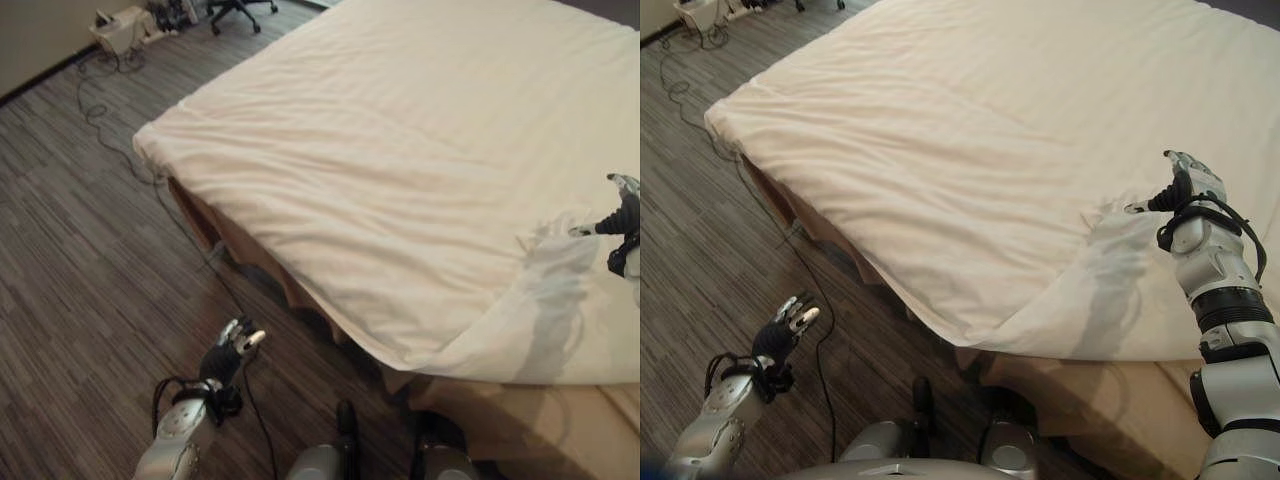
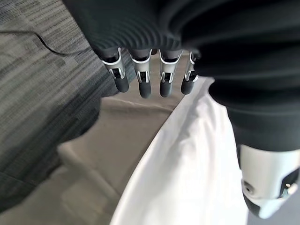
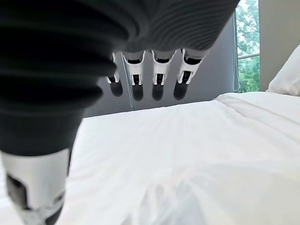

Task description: Making the bed.

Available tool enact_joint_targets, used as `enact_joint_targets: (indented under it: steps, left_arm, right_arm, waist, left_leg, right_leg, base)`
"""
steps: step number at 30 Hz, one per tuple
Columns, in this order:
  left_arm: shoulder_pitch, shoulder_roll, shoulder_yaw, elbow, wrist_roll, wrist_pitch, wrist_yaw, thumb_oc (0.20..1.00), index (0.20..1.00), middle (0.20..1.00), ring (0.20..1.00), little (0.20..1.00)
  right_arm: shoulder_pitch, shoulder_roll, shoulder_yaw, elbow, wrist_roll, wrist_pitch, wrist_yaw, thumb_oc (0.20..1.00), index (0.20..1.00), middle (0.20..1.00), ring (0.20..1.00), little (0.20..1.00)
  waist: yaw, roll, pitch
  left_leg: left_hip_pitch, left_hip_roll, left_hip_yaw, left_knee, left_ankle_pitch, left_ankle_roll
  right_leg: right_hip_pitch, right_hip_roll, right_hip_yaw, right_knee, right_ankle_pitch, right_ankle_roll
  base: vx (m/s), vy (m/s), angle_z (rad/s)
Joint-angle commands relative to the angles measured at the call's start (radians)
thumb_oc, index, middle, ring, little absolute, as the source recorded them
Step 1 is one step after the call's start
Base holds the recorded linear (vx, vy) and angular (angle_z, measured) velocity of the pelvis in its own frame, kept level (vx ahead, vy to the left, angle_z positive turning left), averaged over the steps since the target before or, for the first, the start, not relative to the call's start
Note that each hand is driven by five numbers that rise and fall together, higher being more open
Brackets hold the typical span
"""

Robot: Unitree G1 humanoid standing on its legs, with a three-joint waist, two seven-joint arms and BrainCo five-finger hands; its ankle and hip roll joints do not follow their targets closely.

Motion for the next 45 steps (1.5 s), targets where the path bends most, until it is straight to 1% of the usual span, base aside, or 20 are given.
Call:
enact_joint_targets:
  steps: [1, 7, 8, 10, 14, 18, 20, 21, 22, 24, 26, 27, 28, 34, 35, 39, 40, 41, 44, 45]
  left_arm:
    - [-0.06, -0.003, 0.017, -0.029, -0.055, -0.064, -0.005, 1.0, 1.0, 1.0, 1.0, 1.0]
    - [-0.087, -0.029, 0.006, -0.011, -0.095, -0.092, -0.009, 1.0, 1.0, 1.0, 1.0, 1.0]
    - [-0.087, -0.028, 0.006, -0.003, -0.097, -0.094, -0.015, 1.0, 1.0, 1.0, 1.0, 1.0]
    - [-0.077, -0.027, 0.011, 0.008, -0.099, -0.096, -0.022, 1.0, 1.0, 1.0, 1.0, 1.0]
    - [-0.053, -0.038, 0.022, -0.003, -0.097, -0.098, -0.024, 1.0, 1.0, 1.0, 1.0, 1.0]
    - [-0.032, -0.049, 0.034, -0.029, -0.114, -0.097, -0.024, 1.0, 1.0, 1.0, 1.0, 1.0]
    - [0.001, -0.073, 0.053, -0.042, -0.133, -0.084, -0.023, 1.0, 1.0, 1.0, 1.0, 1.0]
    - [0.014, -0.084, 0.048, -0.036, -0.126, -0.062, -0.022, 1.0, 1.0, 1.0, 1.0, 1.0]
    - [0.014, -0.077, 0.041, -0.036, -0.126, -0.062, -0.022, 1.0, 1.0, 1.0, 1.0, 1.0]
    - [0.026, -0.084, 0.032, -0.029, -0.106, -0.042, -0.026, 1.0, 1.0, 1.0, 1.0, 1.0]
    - [0.033, -0.086, 0.029, -0.012, -0.063, -0.014, -0.039, 1.0, 1.0, 1.0, 1.0, 1.0]
    - [0.032, -0.084, 0.027, -0.013, -0.063, -0.014, -0.039, 1.0, 1.0, 1.0, 1.0, 1.0]
    - [0.045, -0.085, 0.034, 0.007, -0.027, -0.003, -0.05, 1.0, 1.0, 1.0, 1.0, 1.0]
    - [0.043, -0.077, 0.029, 0.02, -0.009, 0.003, -0.052, 1.0, 1.0, 1.0, 1.0, 1.0]
    - [-0.074, -0.1, -0.028, 0.165, 0.082, 0.015, -0.029, 1.0, 1.0, 1.0, 1.0, 1.0]
    - [-0.075, -0.115, -0.017, 0.177, 0.045, 0.029, -0.02, 1.0, 1.0, 1.0, 1.0, 1.0]
    - [-0.072, -0.127, -0.005, 0.2, 0.03, 0.028, -0.008, 1.0, 1.0, 1.0, 1.0, 1.0]
    - [-0.078, -0.128, -0.004, 0.213, 0.025, 0.032, -0.008, 1.0, 1.0, 1.0, 1.0, 1.0]
    - [-0.085, -0.135, -0.007, 0.226, 0.01, 0.025, 0.006, 1.0, 1.0, 1.0, 1.0, 1.0]
    - [-0.089, -0.138, -0.017, 0.229, -0.011, 0.029, 0.005, 1.0, 1.0, 1.0, 1.0, 1.0]
  right_arm:
    - [-0.151, -0.055, 0.074, 0.051, 0.005, 0.002, -0.062, 1.0, 1.0, 1.0, 1.0, 1.0]
    - [-0.268, -0.015, 0.17, 0.256, 0.045, 0.0, -0.051, 1.0, 1.0, 1.0, 1.0, 1.0]
    - [-0.268, -0.007, 0.185, 0.277, 0.038, -0.003, -0.045, 0.533, 0.533, 0.533, 0.533, 0.533]
    - [-0.283, -0.017, 0.204, 0.27, 0.036, -0.002, -0.035, 0.2, 0.2, 0.2, 0.2, 0.2]
    - [-0.253, -0.04, 0.196, 0.112, 0.036, -0.008, -0.051, 0.2, 0.2, 0.2, 0.2, 0.2]
    - [-0.109, -0.065, 0.102, -0.147, 0.006, -0.016, -0.083, 0.2, 0.2, 0.2, 0.2, 0.2]
    - [0.102, -0.071, -0.059, -0.373, -0.057, -0.017, -0.091, 0.2, 0.2, 0.2, 0.2, 0.2]
    - [0.299, -0.046, -0.212, -0.51, -0.087, -0.021, -0.08, 0.2, 0.2, 0.2, 0.2, 0.2]
    - [0.327, -0.043, -0.237, -0.526, -0.091, -0.019, -0.076, 0.2, 0.2, 0.2, 0.2, 0.2]
    - [0.491, -0.008, -0.35, -0.617, -0.124, -0.025, -0.06, 0.2, 0.2, 0.2, 0.2, 0.2]
    - [0.706, 0.065, -0.484, -0.671, -0.174, -0.026, -0.032, 0.2, 0.2, 0.2, 0.2, 0.2]
    - [0.713, 0.067, -0.491, -0.676, -0.175, -0.025, -0.03, 0.2, 0.2, 0.2, 0.2, 0.2]
    - [0.782, 0.101, -0.532, -0.664, -0.192, -0.023, -0.019, 0.2, 0.2, 0.2, 0.2, 0.2]
    - [0.82, 0.125, -0.552, -0.653, -0.195, -0.019, -0.016, 0.2, 0.2, 0.2, 0.2, 0.2]
    - [0.83, 0.182, -0.51, -0.463, -0.144, 0.002, -0.039, 0.2, 0.2, 0.2, 0.2, 0.2]
    - [0.804, 0.184, -0.476, -0.356, -0.101, 0.013, -0.034, 0.2, 0.2, 0.2, 0.2, 0.2]
    - [0.787, 0.213, -0.457, -0.275, -0.038, 0.02, -0.044, 1.0, 1.0, 1.0, 1.0, 1.0]
    - [0.778, 0.224, -0.422, -0.179, -0.012, 0.032, -0.04, 1.0, 1.0, 1.0, 1.0, 1.0]
    - [0.754, 0.233, -0.393, -0.069, 0.011, 0.039, -0.051, 1.0, 1.0, 1.0, 1.0, 1.0]
    - [0.721, 0.232, -0.349, 0.11, -0.003, 0.067, -0.036, 1.0, 1.0, 1.0, 1.0, 1.0]
  waist:
    - [-0.014, -0.006, 0.026]
    - [-0.001, 0.051, 0.028]
    - [0.001, 0.061, 0.029]
    - [0.005, 0.07, 0.025]
    - [-0.006, 0.066, 0.021]
    - [-0.006, 0.048, 0.037]
    - [-0.019, 0.023, 0.031]
    - [-0.051, 0.008, 0.018]
    - [-0.042, 0.005, 0.019]
    - [-0.068, -0.02, 0.004]
    - [-0.093, -0.063, -0.013]
    - [-0.09, -0.066, -0.014]
    - [-0.111, -0.089, -0.019]
    - [-0.115, -0.1, -0.02]
    - [-0.124, -0.119, -0.013]
    - [-0.099, -0.128, -0.034]
    - [-0.079, -0.142, -0.061]
    - [-0.08, -0.157, -0.088]
    - [-0.081, -0.161, -0.097]
    - [-0.076, -0.162, -0.105]
  left_leg:
    - [0.032, 0.22, -0.017, -0.021, 0.107, -0.207]
    - [-0.076, 0.21, -0.015, -0.021, 0.134, -0.218]
    - [-0.084, 0.209, -0.015, -0.021, 0.138, -0.219]
    - [-0.102, 0.204, -0.015, -0.021, 0.143, -0.222]
    - [-0.071, 0.202, -0.007, -0.021, 0.122, -0.214]
    - [-0.015, 0.164, -0.098, -0.021, 0.073, -0.197]
    - [0.056, 0.148, -0.16, -0.021, 0.017, -0.185]
    - [0.102, 0.144, -0.123, -0.021, -0.005, -0.163]
    - [0.107, 0.143, -0.123, -0.021, -0.006, -0.162]
    - [0.159, 0.129, -0.106, -0.021, -0.034, -0.14]
    - [0.207, 0.098, -0.081, -0.021, -0.07, -0.108]
    - [0.204, 0.095, -0.081, -0.021, -0.066, -0.107]
    - [0.224, 0.078, -0.059, -0.021, -0.082, -0.093]
    - [0.23, 0.073, -0.04, -0.021, -0.084, -0.091]
    - [0.235, 0.093, 0.029, -0.021, -0.07, -0.068]
    - [0.228, 0.103, 0.077, -0.021, -0.06, -0.066]
    - [0.219, 0.105, 0.113, -0.021, -0.052, -0.069]
    - [0.218, 0.106, 0.135, -0.021, -0.046, -0.083]
    - [0.227, 0.119, 0.163, -0.021, -0.04, -0.093]
    - [0.228, 0.127, 0.182, -0.021, -0.029, -0.102]
  right_leg:
    - [-0.043, -0.055, -0.015, 0.016, -0.04, 0.043]
    - [-0.166, -0.067, 0.02, 0.017, -0.02, 0.047]
    - [-0.175, -0.066, 0.021, 0.018, -0.017, 0.045]
    - [-0.195, -0.071, 0.024, 0.018, -0.011, 0.046]
    - [-0.184, -0.068, 0.048, 0.02, -0.009, 0.047]
    - [-0.141, -0.072, 0.064, 0.016, -0.011, 0.049]
    - [-0.09, -0.082, 0.079, 0.016, -0.01, 0.053]
    - [-0.053, -0.097, 0.074, 0.018, 0.0, 0.062]
    - [-0.048, -0.098, 0.073, 0.016, -0.001, 0.063]
    - [-0.016, -0.11, 0.081, 0.017, 0.008, 0.078]
    - [0.009, -0.127, 0.087, 0.02, 0.033, 0.102]
    - [0.007, -0.129, 0.088, 0.018, 0.037, 0.102]
    - [0.001, -0.136, 0.099, 0.024, 0.083, 0.125]
    - [-0.003, -0.138, 0.116, 0.026, 0.101, 0.135]
    - [0.022, -0.131, 0.07, 0.171, 0.01, 0.111]
    - [0.089, -0.148, 0.027, 0.212, -0.019, 0.101]
    - [0.146, -0.161, -0.019, 0.171, -0.003, 0.111]
    - [0.167, -0.149, -0.014, 0.078, 0.011, 0.123]
    - [0.176, -0.153, -0.018, 0.033, 0.027, 0.128]
    - [0.182, -0.154, -0.019, 0.016, 0.015, 0.128]
  base:
    - [-0.09, -0.031, 0.25]
    - [-0.07, -0.017, -0.02]
    - [0.0, 0.0, 0.0]
    - [-0.03, 0.02, -0.08]
    - [0.03, 0.039, -0.09]
    - [0.05, 0.071, -0.2]
    - [0.1, 0.225, -0.23]
    - [0.08, 0.263, -0.3]
    - [0.05, 0.25, -0.2]
    - [0.05, 0.228, 0.05]
    - [-0.01, 0.303, -0.21]
    - [-0.08, 0.337, -0.3]
    - [-0.06, 0.154, -0.25]
    - [-0.08, 0.1, -0.48]
    - [-0.32, 0.221, -0.06]
    - [-0.18, 0.088, -1.1]
    - [-0.05, -0.07, -0.63]
    - [-0.07, -0.138, -1.07]
    - [-0.04, -0.119, -0.62]
    - [-0.07, -0.154, -0.13]
